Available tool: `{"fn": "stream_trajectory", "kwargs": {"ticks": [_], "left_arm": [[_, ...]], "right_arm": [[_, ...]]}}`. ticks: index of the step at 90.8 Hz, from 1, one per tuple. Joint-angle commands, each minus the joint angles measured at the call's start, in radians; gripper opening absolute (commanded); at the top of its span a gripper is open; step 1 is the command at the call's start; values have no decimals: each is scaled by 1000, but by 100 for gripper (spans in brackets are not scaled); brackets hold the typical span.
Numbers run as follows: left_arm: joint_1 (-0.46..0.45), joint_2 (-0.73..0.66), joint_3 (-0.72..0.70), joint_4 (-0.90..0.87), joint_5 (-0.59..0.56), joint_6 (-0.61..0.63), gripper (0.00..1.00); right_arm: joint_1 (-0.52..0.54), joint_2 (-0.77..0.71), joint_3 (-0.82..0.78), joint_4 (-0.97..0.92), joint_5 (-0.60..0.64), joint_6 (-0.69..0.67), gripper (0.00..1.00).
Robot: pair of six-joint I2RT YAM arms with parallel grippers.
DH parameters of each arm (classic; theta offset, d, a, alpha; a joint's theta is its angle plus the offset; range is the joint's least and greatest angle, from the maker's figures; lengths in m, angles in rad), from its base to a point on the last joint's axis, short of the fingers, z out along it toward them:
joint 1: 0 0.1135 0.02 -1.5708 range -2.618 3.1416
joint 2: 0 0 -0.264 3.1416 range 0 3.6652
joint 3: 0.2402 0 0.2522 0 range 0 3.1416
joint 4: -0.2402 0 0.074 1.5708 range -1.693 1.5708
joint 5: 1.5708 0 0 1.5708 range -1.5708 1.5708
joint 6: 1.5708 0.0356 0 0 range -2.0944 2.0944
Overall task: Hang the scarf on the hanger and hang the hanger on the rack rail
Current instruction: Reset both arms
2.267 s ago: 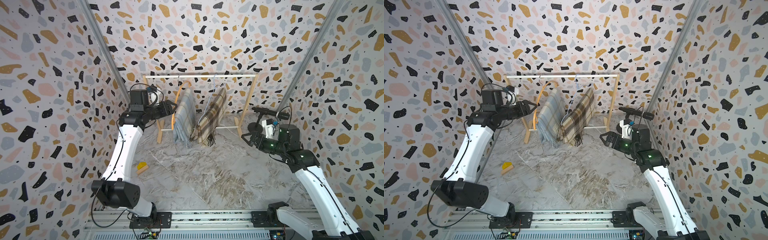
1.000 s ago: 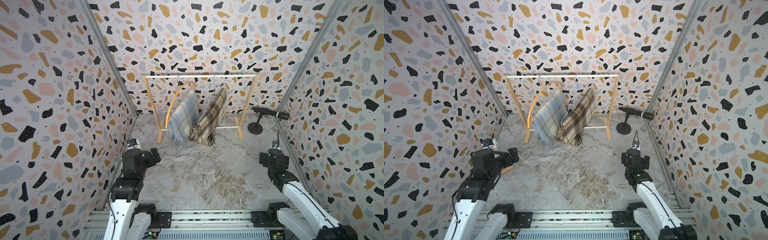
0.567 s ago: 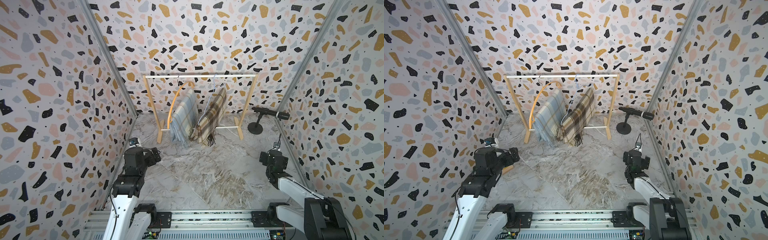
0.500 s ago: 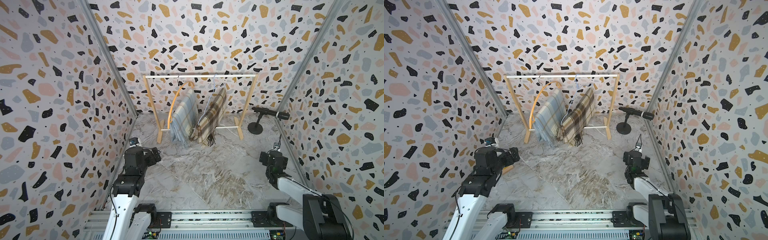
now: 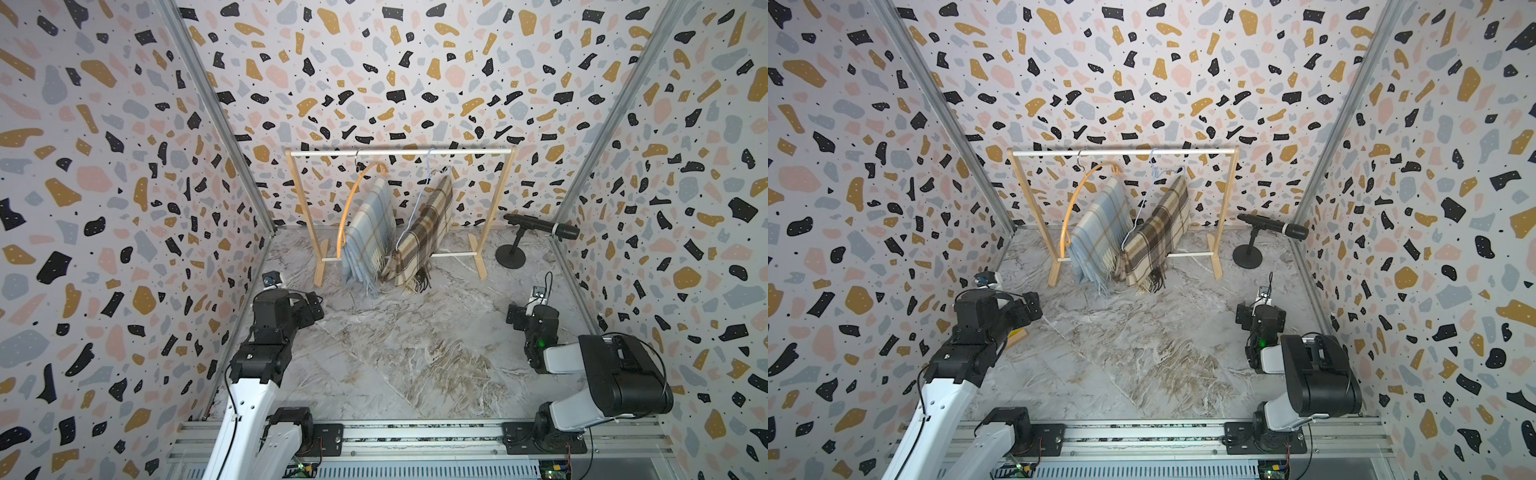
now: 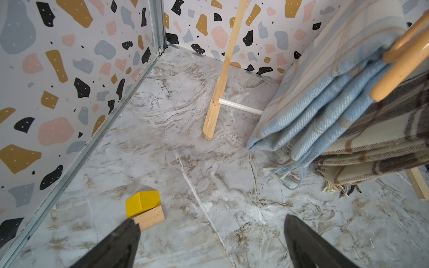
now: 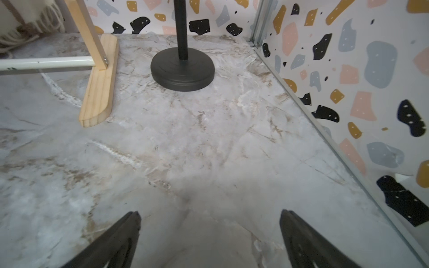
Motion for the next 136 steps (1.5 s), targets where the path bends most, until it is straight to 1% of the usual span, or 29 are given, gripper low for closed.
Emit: {"fn": "stream_trajectory", "kwargs": {"ticks": [1, 4, 8, 15, 19, 22, 27, 33, 42, 50, 56, 63, 67, 70, 77, 79, 86, 91, 97, 103, 109, 118, 128, 136], "left_arm": [[4, 28, -63, 153, -23, 17, 100], [4, 38, -91, 205, -36, 18, 100], [4, 59, -129, 286, -62, 19, 100], [4, 115, -180, 373, -161, -4, 100], [4, 158, -197, 399, -218, -9, 100], [4, 186, -208, 423, -256, 0, 100], [4, 241, -232, 469, -312, 20, 100], [4, 323, -265, 571, -347, 54, 100], [4, 418, -317, 773, -284, 110, 100], [4, 494, -366, 1005, -215, 154, 100], [4, 528, -369, 1081, -163, 215, 100], [4, 569, -385, 1136, -127, 232, 100], [1, 607, -415, 1238, -93, 255, 100], [-8, 626, -428, 1274, -94, 266, 100], [-11, 703, -464, 1438, -79, 275, 100], [-11, 699, -461, 1439, -68, 279, 100], [-12, 671, -415, 1295, -82, 274, 100], [-13, 691, -415, 1324, -86, 278, 100], [-14, 676, -410, 1292, -86, 277, 100], [-16, 681, -418, 1316, -87, 281, 100], [-17, 676, -411, 1298, -84, 282, 100], [-17, 679, -398, 1281, -44, 303, 100], [-18, 688, -374, 1243, 43, 339, 100], [-18, 691, -374, 1245, 49, 341, 99]], "right_arm": [[-4, -8, 50, 2, -37, -17, 100], [-4, -17, 54, -24, -36, -14, 100], [-3, -3, 46, 15, -39, -18, 100], [-4, -15, 51, -16, -36, -15, 100], [-4, -8, 49, 2, -36, -19, 100], [-3, -1, 47, 17, -37, -21, 100], [-3, -11, 53, -11, -35, -17, 100], [-4, -2, 49, 11, -35, -20, 100], [-3, -6, 50, -1, -35, -19, 100], [-3, -8, 51, -3, -33, -19, 100], [-3, -5, 50, 5, -34, -19, 100], [-3, -7, 51, 0, -34, -20, 100], [-3, -5, 50, 2, -35, -20, 100], [-3, -5, 50, 2, -35, -20, 100], [-4, -5, 50, 3, -34, -20, 100], [-3, -5, 51, 3, -33, -21, 100], [-3, -5, 51, 2, -34, -20, 100], [-3, -5, 50, 3, -34, -19, 100], [-4, -5, 50, 3, -33, -21, 100], [-3, -6, 50, 3, -34, -20, 100], [-3, -5, 50, 3, -34, -21, 100], [-3, -5, 50, 3, -34, -20, 100], [-3, -5, 51, 2, -32, -19, 100], [-3, -5, 50, 2, -33, -19, 100]]}}
